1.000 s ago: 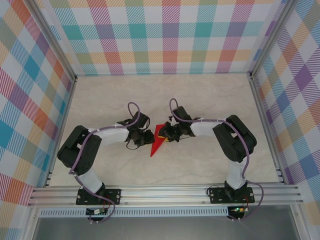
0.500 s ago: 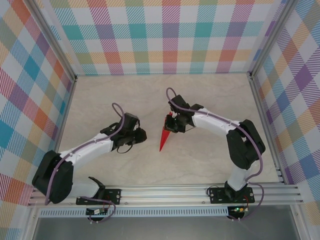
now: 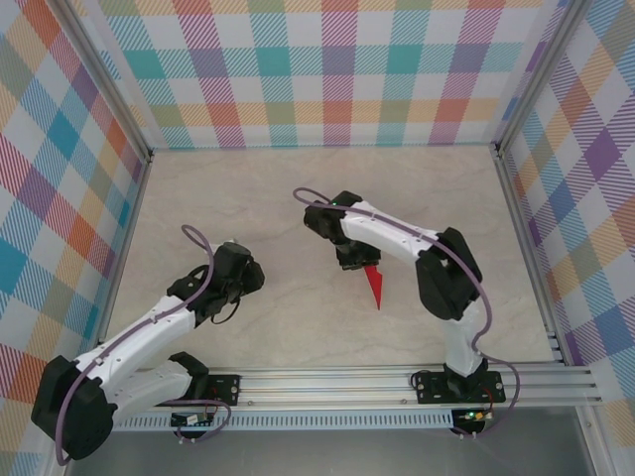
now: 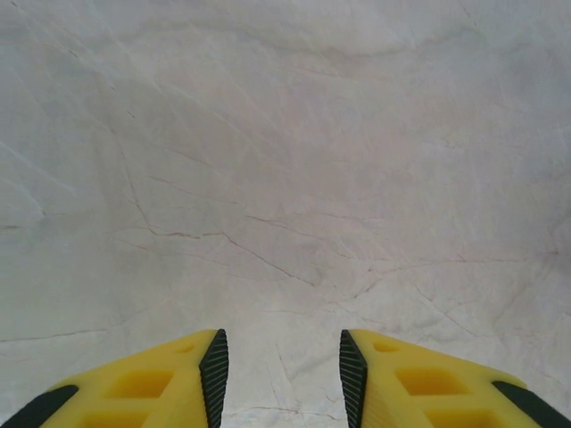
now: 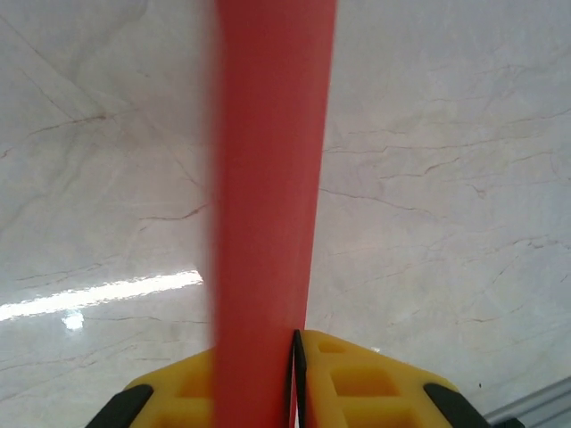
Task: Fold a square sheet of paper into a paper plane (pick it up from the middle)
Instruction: Turn over the paper at the center of the table, then fold the wing for the fifth time at the center of the table.
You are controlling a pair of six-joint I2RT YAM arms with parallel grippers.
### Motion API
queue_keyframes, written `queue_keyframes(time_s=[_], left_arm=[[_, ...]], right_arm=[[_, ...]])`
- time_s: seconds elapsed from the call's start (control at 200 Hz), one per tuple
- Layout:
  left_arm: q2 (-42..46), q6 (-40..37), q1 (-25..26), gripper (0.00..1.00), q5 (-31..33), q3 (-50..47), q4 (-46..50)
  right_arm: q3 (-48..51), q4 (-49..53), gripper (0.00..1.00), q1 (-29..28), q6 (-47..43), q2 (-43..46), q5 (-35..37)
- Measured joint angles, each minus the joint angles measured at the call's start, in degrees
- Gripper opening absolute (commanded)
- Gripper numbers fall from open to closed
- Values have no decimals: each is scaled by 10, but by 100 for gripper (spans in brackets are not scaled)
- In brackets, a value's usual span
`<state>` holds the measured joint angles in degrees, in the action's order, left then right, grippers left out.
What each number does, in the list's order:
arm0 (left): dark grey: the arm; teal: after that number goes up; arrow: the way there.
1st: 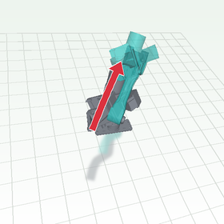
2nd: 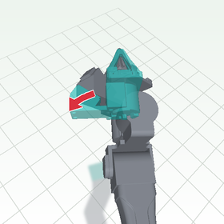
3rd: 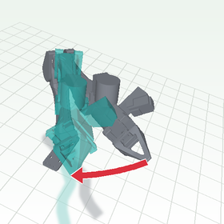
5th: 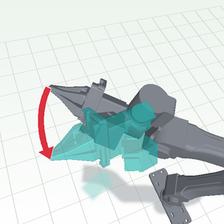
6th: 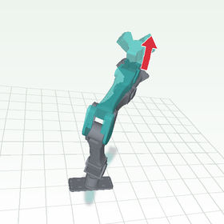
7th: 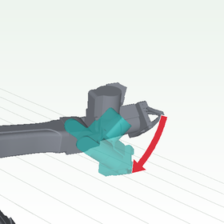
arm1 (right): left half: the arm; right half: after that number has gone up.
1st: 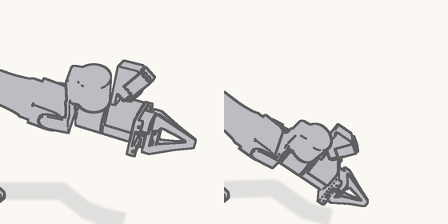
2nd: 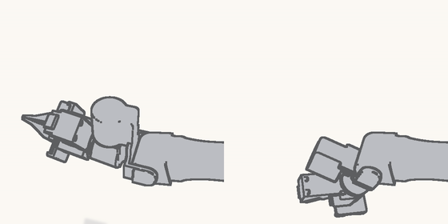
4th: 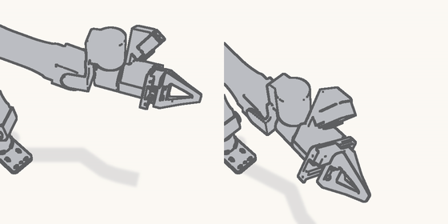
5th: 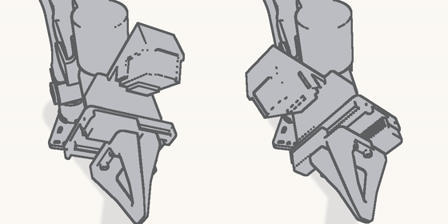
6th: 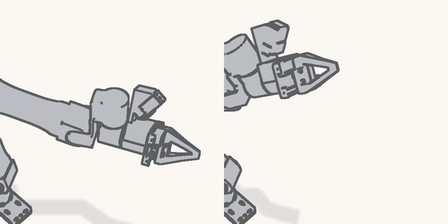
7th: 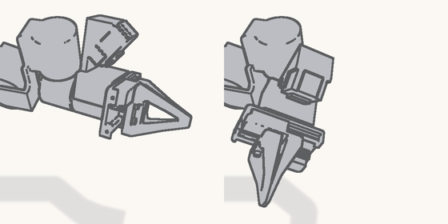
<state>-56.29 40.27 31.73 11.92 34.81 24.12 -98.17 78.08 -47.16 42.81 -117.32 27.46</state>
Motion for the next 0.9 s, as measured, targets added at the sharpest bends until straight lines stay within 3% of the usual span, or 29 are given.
queue_keyframes(time_s=[0.19, 0.29, 0.51, 0.68, 0.78, 0.9], left_arm=[[25, 10, 0, 44, 18, -11, 3], [27, 13, 0, 45, 19, -17, 9], [26, 19, -1, 47, 16, -18, 13], [16, 19, -1, 47, 7, -18, 12], [7, 19, -2, 48, -2, -18, 8], [-8, 18, -2, 49, -26, -18, -7]], right_arm=[[-123, 29, 16, -20, -2, -147, -32], [-176, 27, 21, -29, -3, -195, -66], [-202, -30, 60, -36, -22, -188, -154], [-74, -137, 78, -35, -43, -58, -186], [34, -209, 73, -27, -47, 61, -208], [191, -334, 48, 14, -40, 203, -277]])
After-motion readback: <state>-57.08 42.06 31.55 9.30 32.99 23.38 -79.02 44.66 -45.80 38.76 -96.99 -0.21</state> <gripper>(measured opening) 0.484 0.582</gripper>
